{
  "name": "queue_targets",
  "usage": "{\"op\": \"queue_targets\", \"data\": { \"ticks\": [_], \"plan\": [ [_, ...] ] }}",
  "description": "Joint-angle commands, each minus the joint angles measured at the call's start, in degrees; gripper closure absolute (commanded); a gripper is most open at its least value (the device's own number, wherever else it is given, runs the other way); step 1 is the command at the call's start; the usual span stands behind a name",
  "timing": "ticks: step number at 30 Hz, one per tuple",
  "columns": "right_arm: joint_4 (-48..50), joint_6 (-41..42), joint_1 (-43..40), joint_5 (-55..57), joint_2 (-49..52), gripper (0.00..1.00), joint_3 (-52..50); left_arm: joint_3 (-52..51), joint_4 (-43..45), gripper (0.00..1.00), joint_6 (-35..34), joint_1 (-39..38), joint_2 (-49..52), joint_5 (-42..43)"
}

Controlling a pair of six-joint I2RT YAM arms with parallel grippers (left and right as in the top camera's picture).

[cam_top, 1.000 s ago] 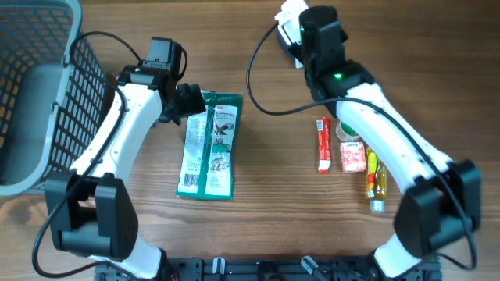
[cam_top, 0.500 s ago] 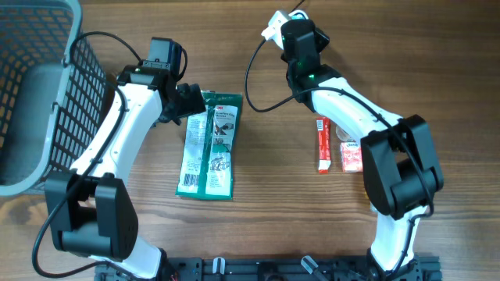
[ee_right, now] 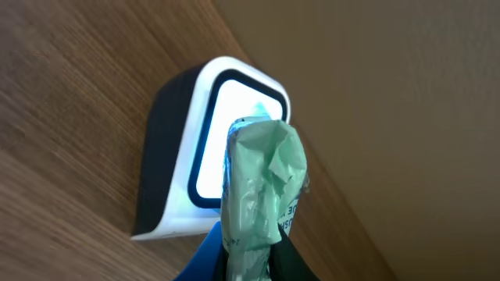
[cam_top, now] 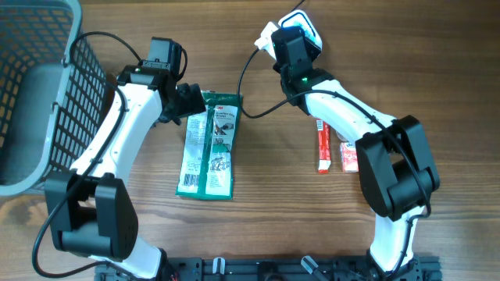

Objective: Scan the item barcode
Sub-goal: 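Lower the glove and release it beside the Nescafe stick with the right gripper, then move the right gripper left onto the green gloves pack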

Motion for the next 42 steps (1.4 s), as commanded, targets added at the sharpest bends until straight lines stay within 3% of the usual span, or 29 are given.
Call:
{"op": "queue_targets", "data": {
  "ticks": [1, 5, 10, 15, 18, 23, 30, 31, 32, 33, 34, 36, 38, 42],
  "plan": [
    [1.3, 1.6, 0.2, 0.5, -5.3, 0.96, 0.5, 0.6, 0.2, 0.0, 0.3, 0.1, -0.2, -0.7],
    [-3.7, 4.3, 0.2, -3.8, -17.1, 0.96, 0.5, 0.6, 0.2, 0.0, 0.3, 0.1, -0.2, -0.7],
    [-23.6, 22.0, 0.2, -20.8, -29.1, 0.96, 0.5, 0.6, 0.2, 0.0, 0.3, 0.1, -0.2, -0.7],
    [-48.5, 42.3, 0.2, -37.2, -30.1, 0.96, -0.1, 0.6, 0.2, 0.0, 0.3, 0.1, -0.2, -0.7],
    [-58.4, 48.4, 0.2, -40.8, -28.5, 0.96, -5.0, 0.6, 0.2, 0.0, 0.3, 0.1, -0.2, -0.7],
    [-56.2, 48.1, 0.1, -42.8, -28.1, 0.94, -15.5, 0.6, 0.2, 0.0, 0.3, 0.1, -0.2, -0.7],
    [-53.0, 48.0, 0.1, -32.3, -28.1, 0.92, -19.5, 0.6, 0.2, 0.0, 0.3, 0.1, -0.2, -0.7],
    [-52.9, 48.0, 0.1, -32.3, -28.1, 0.83, -19.5, 0.6, 0.2, 0.0, 0.3, 0.1, -0.2, -0.7],
    [-52.6, 48.0, 0.1, -32.2, -28.1, 0.64, -19.5, 0.6, 0.2, 0.0, 0.3, 0.1, -0.2, -0.7],
    [-52.2, 48.0, 0.1, -32.2, -28.1, 0.22, -19.5, 0.6, 0.2, 0.0, 0.3, 0.1, -0.2, -0.7],
    [-51.1, 48.0, 0.1, -32.2, -28.1, 0.0, -19.5, 0.6, 0.2, 0.0, 0.3, 0.1, -0.2, -0.7],
    [-47.7, 50.3, 0.1, -32.0, -28.1, 0.0, -19.5, 0.6, 0.2, 0.0, 0.3, 0.1, -0.2, -0.7],
    [-43.6, 58.5, 0.1, -33.2, -28.1, 0.0, -19.5, 0.6, 0.2, 0.0, 0.3, 0.1, -0.2, -0.7],
    [-36.9, 64.0, 0.3, -45.7, -28.0, 0.0, -19.5, 0.6, 0.2, 0.0, 0.3, 0.1, -0.2, -0.7]
  ]
}}
